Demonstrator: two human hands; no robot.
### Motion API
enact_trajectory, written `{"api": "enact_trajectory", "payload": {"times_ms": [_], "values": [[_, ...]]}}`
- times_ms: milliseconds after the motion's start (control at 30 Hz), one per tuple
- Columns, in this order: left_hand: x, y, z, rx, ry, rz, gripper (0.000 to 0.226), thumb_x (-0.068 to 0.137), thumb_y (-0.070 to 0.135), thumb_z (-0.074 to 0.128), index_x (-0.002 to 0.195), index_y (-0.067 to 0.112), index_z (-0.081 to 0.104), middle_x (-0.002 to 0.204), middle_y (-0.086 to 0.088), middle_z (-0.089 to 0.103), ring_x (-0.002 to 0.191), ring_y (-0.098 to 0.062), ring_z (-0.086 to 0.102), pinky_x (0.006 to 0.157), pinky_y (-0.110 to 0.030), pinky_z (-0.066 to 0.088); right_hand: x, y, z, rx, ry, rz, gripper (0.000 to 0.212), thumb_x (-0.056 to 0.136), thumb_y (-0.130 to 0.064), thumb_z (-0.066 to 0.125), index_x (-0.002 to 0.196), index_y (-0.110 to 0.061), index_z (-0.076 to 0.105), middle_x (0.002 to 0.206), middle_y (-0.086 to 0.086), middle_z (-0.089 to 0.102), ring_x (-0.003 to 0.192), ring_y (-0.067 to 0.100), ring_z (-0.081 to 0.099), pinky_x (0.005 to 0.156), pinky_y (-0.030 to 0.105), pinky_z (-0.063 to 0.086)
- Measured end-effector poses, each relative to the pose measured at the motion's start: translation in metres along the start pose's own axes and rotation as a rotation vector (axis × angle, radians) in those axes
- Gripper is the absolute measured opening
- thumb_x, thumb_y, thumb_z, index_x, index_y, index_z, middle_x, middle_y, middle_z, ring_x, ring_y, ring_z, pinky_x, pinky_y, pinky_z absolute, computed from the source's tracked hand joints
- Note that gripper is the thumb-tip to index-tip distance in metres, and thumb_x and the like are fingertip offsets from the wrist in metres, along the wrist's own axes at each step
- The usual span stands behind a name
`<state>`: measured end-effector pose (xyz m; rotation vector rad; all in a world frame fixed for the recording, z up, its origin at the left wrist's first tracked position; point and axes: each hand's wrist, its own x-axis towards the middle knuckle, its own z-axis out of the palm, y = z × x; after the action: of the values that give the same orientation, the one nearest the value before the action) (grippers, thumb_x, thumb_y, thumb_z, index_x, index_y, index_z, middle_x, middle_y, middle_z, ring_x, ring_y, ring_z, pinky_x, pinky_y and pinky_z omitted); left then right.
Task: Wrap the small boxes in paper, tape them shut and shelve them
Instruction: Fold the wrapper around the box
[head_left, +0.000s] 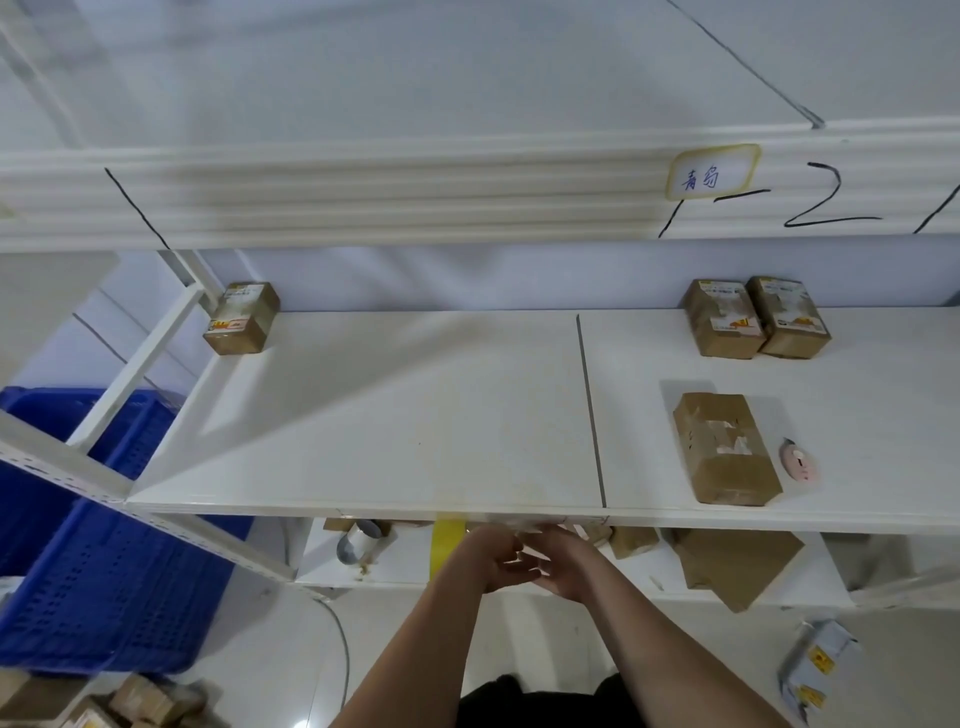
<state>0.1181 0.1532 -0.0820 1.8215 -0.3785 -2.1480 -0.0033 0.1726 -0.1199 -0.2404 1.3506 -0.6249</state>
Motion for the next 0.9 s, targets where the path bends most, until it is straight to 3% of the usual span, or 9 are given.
{"api": "enact_trajectory", "payload": {"times_ms": [167,300,367,433,567,633,700,800,900], "values": [[-0.001,0.001,-0.002,0.002,0.019,-0.021,0.012,0.098,-0.011,0.043,0.095,-0.006,0.053,0.096,-0.019,0.046,0.08,-0.034,0.062,0.055,-0.05,0.059,0.004,0.006,0.003,0.025,0.133,0.036,0.025,0.089,-0.017,0.075,0.113,-0.015,0.07,0.118,0.004,0.069,0.108,0.021,0.06,0.071,0.032,0.053],[0.0,0.004,-0.009,0.031,0.012,-0.011,0.012,0.091,-0.017,0.053,0.092,-0.005,0.054,0.126,-0.021,0.045,0.12,-0.041,0.057,0.086,-0.053,0.058,0.001,0.009,0.002,0.021,0.155,0.001,0.021,0.09,-0.009,0.072,0.111,-0.004,0.071,0.118,0.011,0.069,0.097,0.019,0.063,0.064,0.028,0.051],[0.003,0.004,-0.014,0.017,0.016,-0.022,0.015,0.088,-0.018,0.057,0.097,-0.006,0.056,0.131,-0.021,0.047,0.124,-0.039,0.055,0.078,-0.053,0.06,-0.001,0.008,0.007,-0.017,0.178,-0.036,0.011,0.091,-0.002,0.069,0.101,-0.002,0.071,0.111,0.014,0.071,0.092,0.018,0.065,0.064,0.027,0.052],[0.005,0.006,-0.017,0.008,0.025,-0.025,0.015,0.088,-0.015,0.059,0.098,-0.006,0.058,0.134,-0.023,0.049,0.124,-0.036,0.054,0.071,-0.05,0.061,-0.004,0.006,0.011,-0.02,0.218,-0.048,0.007,0.089,0.003,0.067,0.093,-0.002,0.068,0.1,0.015,0.071,0.084,0.021,0.066,0.065,0.029,0.054],[0.003,0.009,-0.017,0.057,0.041,0.005,0.015,0.097,0.002,0.06,0.111,-0.001,0.056,0.123,-0.018,0.051,0.108,-0.034,0.056,0.093,-0.048,0.054,-0.019,0.01,0.001,0.13,0.244,0.019,0.015,0.097,0.012,0.048,0.086,0.01,0.058,0.088,0.025,0.065,0.075,0.03,0.062,0.072,0.039,0.056],[0.001,0.01,-0.015,0.106,0.031,0.007,0.024,0.098,0.01,0.061,0.119,0.002,0.055,0.12,-0.015,0.052,0.105,-0.033,0.056,0.092,-0.048,0.051,-0.03,0.014,-0.006,0.157,0.199,0.058,0.023,0.101,0.009,0.038,0.086,0.009,0.056,0.085,0.025,0.065,0.078,0.033,0.063,0.077,0.042,0.056],[-0.001,0.012,-0.013,0.149,0.018,0.015,0.028,0.097,0.015,0.063,0.121,0.003,0.057,0.117,-0.013,0.057,0.099,-0.029,0.059,0.088,-0.046,0.051,-0.045,0.013,-0.007,0.11,0.156,0.088,0.019,0.1,0.008,0.042,0.089,0.009,0.057,0.085,0.026,0.067,0.078,0.034,0.064,0.07,0.042,0.058],[-0.007,0.016,-0.01,0.121,-0.021,0.01,0.024,0.096,0.029,0.065,0.101,0.006,0.06,0.1,-0.01,0.063,0.088,-0.025,0.062,0.09,-0.047,0.052,-0.067,0.004,-0.002,0.077,0.101,0.13,0.013,0.094,0.008,0.051,0.084,0.007,0.06,0.078,0.023,0.068,0.071,0.031,0.061,0.07,0.042,0.059],[-0.013,0.022,-0.007,0.022,-0.035,-0.002,0.04,0.096,0.045,0.058,0.088,0.007,0.059,0.082,-0.009,0.062,0.079,-0.028,0.061,0.087,-0.042,0.052,-0.081,-0.011,0.002,0.075,0.097,0.084,0.014,0.091,0.006,0.056,0.079,0.007,0.063,0.072,0.019,0.066,0.065,0.028,0.061,0.065,0.039,0.061]]}}
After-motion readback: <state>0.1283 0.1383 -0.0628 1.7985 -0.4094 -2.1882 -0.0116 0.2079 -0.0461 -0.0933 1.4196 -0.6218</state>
